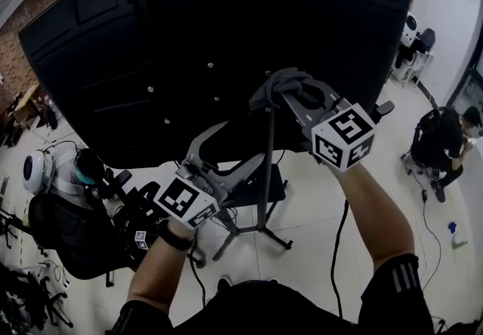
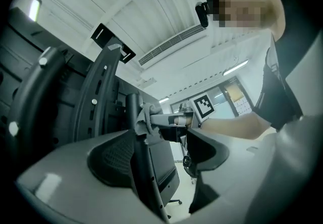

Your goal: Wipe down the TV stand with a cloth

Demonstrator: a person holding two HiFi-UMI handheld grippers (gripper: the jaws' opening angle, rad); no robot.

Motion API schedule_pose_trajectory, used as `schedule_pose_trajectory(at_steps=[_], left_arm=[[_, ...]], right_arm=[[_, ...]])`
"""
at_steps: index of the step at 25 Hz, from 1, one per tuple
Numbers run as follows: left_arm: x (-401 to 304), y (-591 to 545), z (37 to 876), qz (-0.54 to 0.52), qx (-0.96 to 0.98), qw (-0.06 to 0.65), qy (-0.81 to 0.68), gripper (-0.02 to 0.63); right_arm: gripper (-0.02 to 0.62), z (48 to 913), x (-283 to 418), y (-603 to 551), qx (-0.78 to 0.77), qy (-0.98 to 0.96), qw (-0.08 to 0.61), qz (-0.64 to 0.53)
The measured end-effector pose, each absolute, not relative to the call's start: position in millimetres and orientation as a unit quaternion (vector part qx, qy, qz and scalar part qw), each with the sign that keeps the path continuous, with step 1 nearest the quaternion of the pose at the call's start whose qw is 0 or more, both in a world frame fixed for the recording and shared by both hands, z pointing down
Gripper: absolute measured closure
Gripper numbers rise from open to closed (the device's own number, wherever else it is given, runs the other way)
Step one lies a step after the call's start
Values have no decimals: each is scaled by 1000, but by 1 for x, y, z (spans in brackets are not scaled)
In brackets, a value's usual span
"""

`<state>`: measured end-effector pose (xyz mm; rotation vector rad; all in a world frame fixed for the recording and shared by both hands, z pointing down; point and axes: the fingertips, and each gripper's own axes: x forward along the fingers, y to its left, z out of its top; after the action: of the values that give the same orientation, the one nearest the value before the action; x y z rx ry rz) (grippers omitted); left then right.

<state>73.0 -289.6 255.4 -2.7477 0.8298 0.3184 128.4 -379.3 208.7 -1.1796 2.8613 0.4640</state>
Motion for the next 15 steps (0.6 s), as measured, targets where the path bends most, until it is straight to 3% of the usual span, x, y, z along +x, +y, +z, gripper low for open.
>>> schedule_pose_trajectory(at_steps=[15], left_arm=[[69, -318, 395, 33, -952, 30, 302, 256]], right_arm=[[563, 362, 127, -379, -370, 926, -45, 57]])
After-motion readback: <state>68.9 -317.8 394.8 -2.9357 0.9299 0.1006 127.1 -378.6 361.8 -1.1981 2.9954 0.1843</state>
